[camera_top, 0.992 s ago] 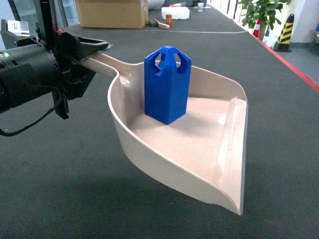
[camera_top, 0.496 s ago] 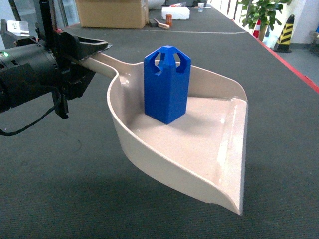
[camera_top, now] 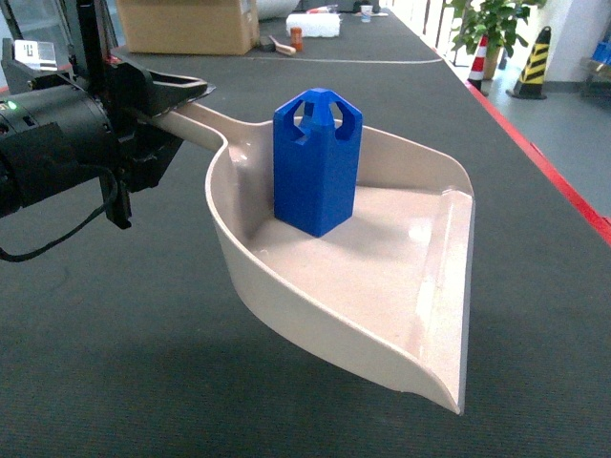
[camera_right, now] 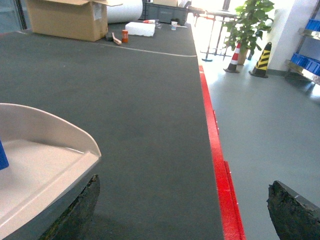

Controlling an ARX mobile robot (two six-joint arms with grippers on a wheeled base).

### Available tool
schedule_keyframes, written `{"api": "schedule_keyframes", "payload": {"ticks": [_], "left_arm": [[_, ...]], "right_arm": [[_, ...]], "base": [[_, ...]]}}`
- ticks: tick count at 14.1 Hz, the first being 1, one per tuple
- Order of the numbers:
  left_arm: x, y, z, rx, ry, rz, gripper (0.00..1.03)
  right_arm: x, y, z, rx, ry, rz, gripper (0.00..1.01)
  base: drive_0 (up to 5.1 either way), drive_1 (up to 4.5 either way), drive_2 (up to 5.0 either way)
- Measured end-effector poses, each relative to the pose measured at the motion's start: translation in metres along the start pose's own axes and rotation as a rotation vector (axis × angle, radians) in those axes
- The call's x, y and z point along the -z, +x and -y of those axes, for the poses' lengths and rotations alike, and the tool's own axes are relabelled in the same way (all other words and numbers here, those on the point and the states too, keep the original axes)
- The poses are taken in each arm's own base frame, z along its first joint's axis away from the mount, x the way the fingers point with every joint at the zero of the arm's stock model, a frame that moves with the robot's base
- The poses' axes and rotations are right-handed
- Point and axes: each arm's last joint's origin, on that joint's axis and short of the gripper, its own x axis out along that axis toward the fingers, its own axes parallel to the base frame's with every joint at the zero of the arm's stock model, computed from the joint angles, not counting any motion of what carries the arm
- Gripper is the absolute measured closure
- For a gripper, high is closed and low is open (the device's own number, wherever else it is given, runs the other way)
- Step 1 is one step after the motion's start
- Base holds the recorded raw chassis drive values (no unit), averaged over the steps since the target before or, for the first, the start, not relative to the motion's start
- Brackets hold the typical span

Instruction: Place part in tray to right shelf

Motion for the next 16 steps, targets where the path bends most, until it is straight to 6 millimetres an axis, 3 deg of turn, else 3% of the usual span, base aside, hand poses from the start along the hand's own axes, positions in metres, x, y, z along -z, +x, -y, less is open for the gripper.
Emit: {"api": "schedule_keyframes", "payload": {"ticks": [16], "left_arm": [[0.0004,-0.0002,-0.0004,-0.002,-0.001,-0.001,0.89]], "right_arm": [[-0.0003,-0.0002,0.0001,0.001,0.001,0.003,0.03]], "base": [[5.0,-2.42,-2.4]]}}
